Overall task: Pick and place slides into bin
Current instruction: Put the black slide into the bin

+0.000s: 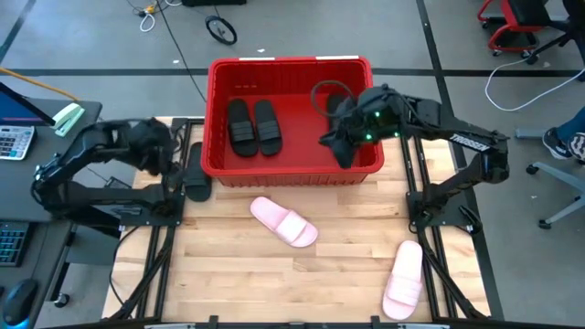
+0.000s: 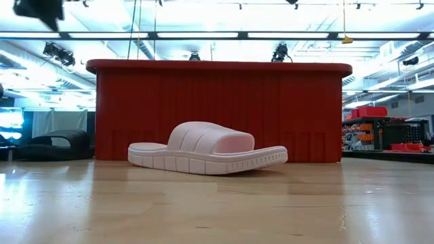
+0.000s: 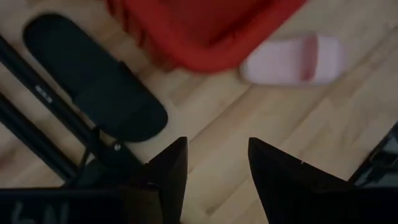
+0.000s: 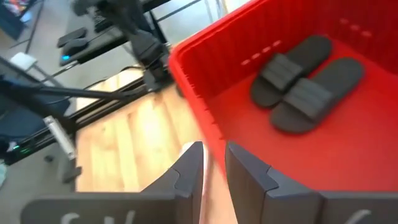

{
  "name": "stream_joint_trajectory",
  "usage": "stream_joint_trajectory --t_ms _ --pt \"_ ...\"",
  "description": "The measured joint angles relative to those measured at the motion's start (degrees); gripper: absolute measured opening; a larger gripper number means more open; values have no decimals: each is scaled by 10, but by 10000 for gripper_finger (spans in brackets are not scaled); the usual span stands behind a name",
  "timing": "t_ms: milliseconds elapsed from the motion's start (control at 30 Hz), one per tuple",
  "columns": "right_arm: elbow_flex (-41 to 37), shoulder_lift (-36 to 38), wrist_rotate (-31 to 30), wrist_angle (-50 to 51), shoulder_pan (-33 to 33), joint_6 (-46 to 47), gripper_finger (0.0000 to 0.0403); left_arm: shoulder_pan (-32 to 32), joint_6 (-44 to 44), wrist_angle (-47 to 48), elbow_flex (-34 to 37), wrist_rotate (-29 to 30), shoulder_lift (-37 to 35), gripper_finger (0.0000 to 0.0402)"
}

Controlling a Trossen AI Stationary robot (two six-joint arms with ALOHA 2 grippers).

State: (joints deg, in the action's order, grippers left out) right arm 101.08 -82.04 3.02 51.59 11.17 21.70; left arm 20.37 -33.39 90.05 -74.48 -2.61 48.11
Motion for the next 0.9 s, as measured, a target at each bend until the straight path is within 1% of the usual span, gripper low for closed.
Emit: stream_joint_trajectory --t_ms 100,200,267,333,400,467,633,700,767,900 --pt "0 -3 -5 0 -26 7 75 -30 -5 0 57 10 -19 176" --pt "0 -7 -27 0 -49 8 74 -49 1 -10 117 66 -19 174" --pt "0 -7 -40 -1 -62 8 73 -51 34 -36 157 107 -11 172" --pt "0 -7 -50 -1 -71 8 74 -48 52 -73 193 132 1 172" --pt "0 -7 -57 -3 -78 8 74 -33 59 -103 220 128 17 172" --pt "0 -7 -60 -2 -81 8 75 -12 66 -103 241 107 35 172" --pt "0 -7 -61 -2 -81 10 74 37 160 -129 272 99 66 172" --pt "0 -7 -61 -2 -79 15 73 54 211 -135 273 99 70 172" --pt "0 -7 -61 -2 -79 21 74 67 244 -127 268 99 70 172" --pt "0 -7 -61 -2 -79 21 75 84 237 -102 244 101 52 172"
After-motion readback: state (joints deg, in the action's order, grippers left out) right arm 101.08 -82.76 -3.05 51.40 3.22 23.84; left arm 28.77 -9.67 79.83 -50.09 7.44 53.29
